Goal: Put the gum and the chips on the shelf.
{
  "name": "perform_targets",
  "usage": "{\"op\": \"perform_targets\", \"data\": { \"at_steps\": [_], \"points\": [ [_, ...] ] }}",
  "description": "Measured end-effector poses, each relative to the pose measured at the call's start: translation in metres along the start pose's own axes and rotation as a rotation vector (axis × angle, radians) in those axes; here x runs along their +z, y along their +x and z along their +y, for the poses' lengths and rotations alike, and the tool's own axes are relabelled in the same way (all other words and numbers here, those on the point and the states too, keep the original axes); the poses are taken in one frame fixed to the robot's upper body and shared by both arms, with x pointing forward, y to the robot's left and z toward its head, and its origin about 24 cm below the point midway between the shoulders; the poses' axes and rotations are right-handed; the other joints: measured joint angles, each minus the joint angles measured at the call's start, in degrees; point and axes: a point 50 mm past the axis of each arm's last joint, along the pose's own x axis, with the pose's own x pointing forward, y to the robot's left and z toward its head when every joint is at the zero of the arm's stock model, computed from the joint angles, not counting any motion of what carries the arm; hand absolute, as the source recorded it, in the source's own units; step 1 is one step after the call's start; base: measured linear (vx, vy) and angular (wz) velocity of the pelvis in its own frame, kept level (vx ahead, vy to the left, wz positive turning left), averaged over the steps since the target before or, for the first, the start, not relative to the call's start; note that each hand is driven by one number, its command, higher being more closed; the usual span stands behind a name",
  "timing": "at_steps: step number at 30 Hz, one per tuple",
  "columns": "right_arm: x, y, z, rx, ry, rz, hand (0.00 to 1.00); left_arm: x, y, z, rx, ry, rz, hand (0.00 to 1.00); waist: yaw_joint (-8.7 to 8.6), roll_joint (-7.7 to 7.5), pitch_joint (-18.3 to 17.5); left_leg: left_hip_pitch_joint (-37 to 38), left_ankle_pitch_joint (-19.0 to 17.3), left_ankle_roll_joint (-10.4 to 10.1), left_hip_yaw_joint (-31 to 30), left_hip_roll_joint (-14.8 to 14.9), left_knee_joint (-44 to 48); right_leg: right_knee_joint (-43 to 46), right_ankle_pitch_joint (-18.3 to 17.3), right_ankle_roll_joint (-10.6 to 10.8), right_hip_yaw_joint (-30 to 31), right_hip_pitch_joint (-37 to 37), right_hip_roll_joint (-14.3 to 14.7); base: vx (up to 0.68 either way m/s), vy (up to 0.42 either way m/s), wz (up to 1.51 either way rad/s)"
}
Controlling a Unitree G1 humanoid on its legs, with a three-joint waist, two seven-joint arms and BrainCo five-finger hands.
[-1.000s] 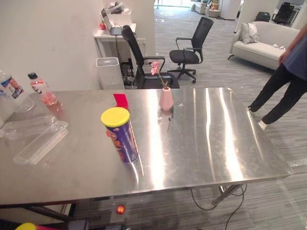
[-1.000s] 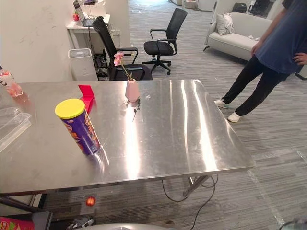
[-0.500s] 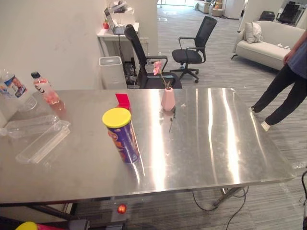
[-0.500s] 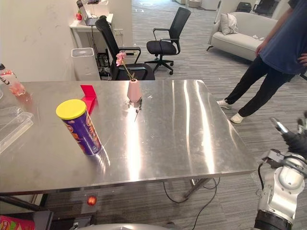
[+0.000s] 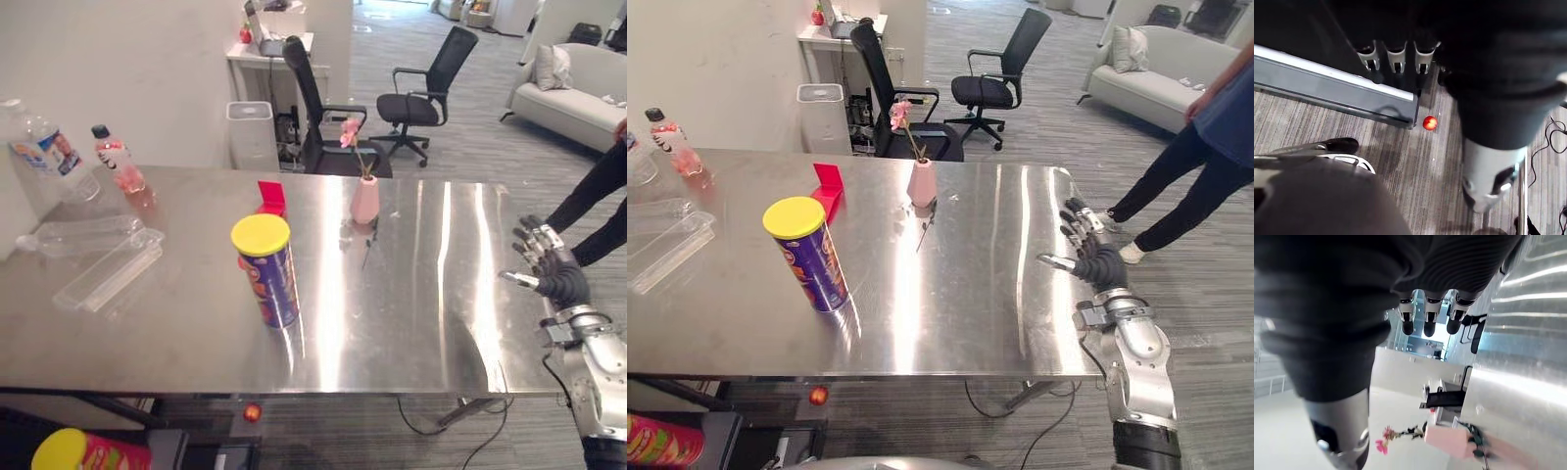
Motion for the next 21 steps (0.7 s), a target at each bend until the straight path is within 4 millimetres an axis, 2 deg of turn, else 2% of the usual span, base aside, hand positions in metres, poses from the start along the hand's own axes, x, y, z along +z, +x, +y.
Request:
{"op": "perform_targets", "data": {
  "at_steps": [5, 18, 21],
  "points": [
    [-0.006, 0.005, 0.024, 0.131, 0.025, 0.032, 0.00, 0.002, 0.000, 0.000, 0.001, 0.026, -0.020, 0.00, 0.42, -0.01, 0.07, -0.90, 0.01, 0.00, -1.36, 0.08, 0.57, -0.89, 0.08, 0.13, -1.43, 0.86, -0.05, -0.04, -0.034, 0.15],
    [0.000, 0.008, 0.086, 0.412, 0.091, -0.002, 0.00, 0.001, 0.000, -0.003, -0.008, 0.065, -0.014, 0.00, 0.59, 0.20, 0.27, -1.60, 0.33, 0.08, -2.04, -0.05, 0.74, -1.69, 0.32, 0.47, -1.59, 0.94, -0.01, -0.02, -0.012, 0.02],
    [0.000, 0.007, 0.094, 0.455, 0.091, 0.000, 0.00, 0.001, 0.000, -0.003, -0.006, 0.067, -0.015, 0.00, 0.82, 0.21, 0.37, -1.82, 0.35, 0.08, -2.26, -0.03, 0.74, -1.78, 0.33, 0.47, -1.81, 0.95, 0.01, 0.00, -0.005, 0.05]
  ]
}}
